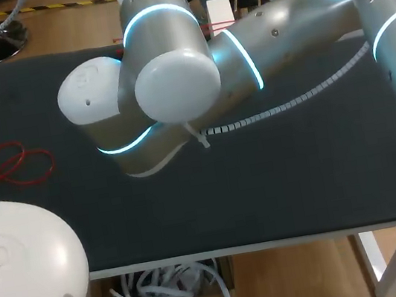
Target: Grab the tape and strap the tape.
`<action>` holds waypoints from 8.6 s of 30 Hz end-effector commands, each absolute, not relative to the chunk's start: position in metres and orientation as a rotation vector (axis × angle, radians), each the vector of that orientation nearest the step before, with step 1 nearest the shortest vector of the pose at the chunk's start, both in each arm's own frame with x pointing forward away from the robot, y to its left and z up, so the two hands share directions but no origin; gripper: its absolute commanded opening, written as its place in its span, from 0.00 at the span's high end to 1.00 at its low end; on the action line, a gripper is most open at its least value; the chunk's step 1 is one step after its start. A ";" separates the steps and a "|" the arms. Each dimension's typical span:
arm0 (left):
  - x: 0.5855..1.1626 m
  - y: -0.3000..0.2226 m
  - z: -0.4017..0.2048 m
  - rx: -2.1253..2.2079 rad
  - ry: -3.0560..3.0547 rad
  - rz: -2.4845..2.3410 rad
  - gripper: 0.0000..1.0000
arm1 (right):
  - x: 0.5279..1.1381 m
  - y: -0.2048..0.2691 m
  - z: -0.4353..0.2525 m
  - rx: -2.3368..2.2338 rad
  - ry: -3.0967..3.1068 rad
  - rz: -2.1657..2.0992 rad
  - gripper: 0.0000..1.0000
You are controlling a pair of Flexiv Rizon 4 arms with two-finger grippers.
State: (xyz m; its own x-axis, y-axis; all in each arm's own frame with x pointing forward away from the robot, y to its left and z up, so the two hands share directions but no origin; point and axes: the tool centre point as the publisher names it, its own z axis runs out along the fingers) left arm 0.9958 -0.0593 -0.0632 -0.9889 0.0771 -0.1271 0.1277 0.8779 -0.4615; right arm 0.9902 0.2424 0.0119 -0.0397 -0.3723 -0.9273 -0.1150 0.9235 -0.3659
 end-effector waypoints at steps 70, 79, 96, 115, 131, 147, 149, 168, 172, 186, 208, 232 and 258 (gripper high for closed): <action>0.996 -0.059 -0.062 0.161 2.946 -0.728 1.00 | 0.996 0.300 -0.011 -0.534 1.422 -0.642 1.00; 0.996 -0.059 -0.062 0.161 2.946 -0.728 1.00 | 0.995 0.303 -0.014 -0.547 1.425 -0.646 1.00; 0.996 -0.059 -0.062 0.161 2.946 -0.728 1.00 | 0.993 0.297 -0.006 -0.513 1.436 -0.638 1.00; 0.996 -0.059 -0.062 0.161 2.946 -0.728 1.00 | 0.991 0.292 -0.008 -0.525 1.438 -0.646 1.00; 0.996 -0.059 -0.062 0.161 2.946 -0.728 1.00 | 0.992 0.292 -0.011 -0.528 1.441 -0.662 1.00; 0.996 -0.059 -0.062 0.161 2.946 -0.728 1.00 | 0.993 0.300 -0.014 -0.537 1.442 -0.660 1.00; 0.996 -0.059 -0.062 0.161 2.946 -0.728 1.00 | 0.994 0.302 -0.015 -0.537 1.442 -0.660 1.00; 0.996 -0.059 -0.062 0.161 2.946 -0.728 1.00 | 0.995 0.310 -0.019 -0.541 1.446 -0.658 1.00; 0.996 -0.059 -0.062 0.161 2.946 -0.728 1.00 | 0.995 0.312 -0.021 -0.545 1.447 -0.660 1.00; 0.996 -0.059 -0.062 0.161 2.946 -0.728 1.00 | 1.000 0.318 -0.029 -0.547 1.472 -0.672 1.00; 0.996 -0.059 -0.062 0.161 2.946 -0.728 1.00 | 1.000 0.324 -0.032 -0.566 1.480 -0.655 1.00; 0.996 -0.059 -0.062 0.161 2.946 -0.728 1.00 | 0.970 0.295 -0.005 -0.522 1.514 -0.590 0.68; 0.996 -0.059 -0.062 0.161 2.946 -0.728 1.00 | 0.974 0.183 0.064 -0.447 1.550 -0.644 0.00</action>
